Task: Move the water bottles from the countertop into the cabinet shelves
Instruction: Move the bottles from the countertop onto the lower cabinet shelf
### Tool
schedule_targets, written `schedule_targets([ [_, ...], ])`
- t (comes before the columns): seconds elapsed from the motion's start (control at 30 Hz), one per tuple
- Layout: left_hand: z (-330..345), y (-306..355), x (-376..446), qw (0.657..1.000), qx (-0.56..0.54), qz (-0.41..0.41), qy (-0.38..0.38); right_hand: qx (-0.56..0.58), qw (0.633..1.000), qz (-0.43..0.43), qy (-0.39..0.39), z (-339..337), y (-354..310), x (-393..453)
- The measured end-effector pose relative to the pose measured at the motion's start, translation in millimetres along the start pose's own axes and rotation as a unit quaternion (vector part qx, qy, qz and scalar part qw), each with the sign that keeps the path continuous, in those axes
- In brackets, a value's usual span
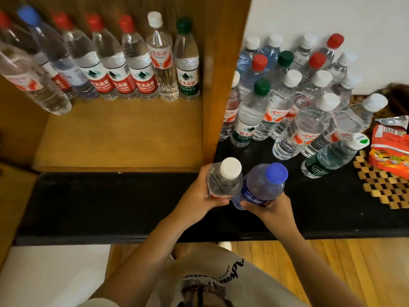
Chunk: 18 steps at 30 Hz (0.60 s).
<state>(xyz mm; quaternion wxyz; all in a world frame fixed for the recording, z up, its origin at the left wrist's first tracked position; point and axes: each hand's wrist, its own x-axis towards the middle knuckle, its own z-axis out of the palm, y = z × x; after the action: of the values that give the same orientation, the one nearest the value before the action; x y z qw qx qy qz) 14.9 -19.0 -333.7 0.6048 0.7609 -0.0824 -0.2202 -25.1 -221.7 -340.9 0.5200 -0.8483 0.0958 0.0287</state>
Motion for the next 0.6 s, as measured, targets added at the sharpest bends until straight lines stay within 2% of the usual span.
schedule_targets([
  [0.13,-36,-9,-17,1.000,0.003,-0.004,-0.021,-0.030,0.999,-0.011,-0.006,34,-16,-3],
  [0.3,-86,-25,-37,0.999,-0.044,-0.025,-0.008,-0.016,0.999,-0.004,-0.041,78,-44,3],
  [0.43,-145,-30,-49,0.997,-0.063,-0.031,0.028,0.032,0.997,-0.003,-0.073,118,-79,13],
  [0.6,-224,-23,-49,0.991,-0.090,-0.001,0.095,0.069,0.991,-0.045,-0.104,169,-130,49],
])
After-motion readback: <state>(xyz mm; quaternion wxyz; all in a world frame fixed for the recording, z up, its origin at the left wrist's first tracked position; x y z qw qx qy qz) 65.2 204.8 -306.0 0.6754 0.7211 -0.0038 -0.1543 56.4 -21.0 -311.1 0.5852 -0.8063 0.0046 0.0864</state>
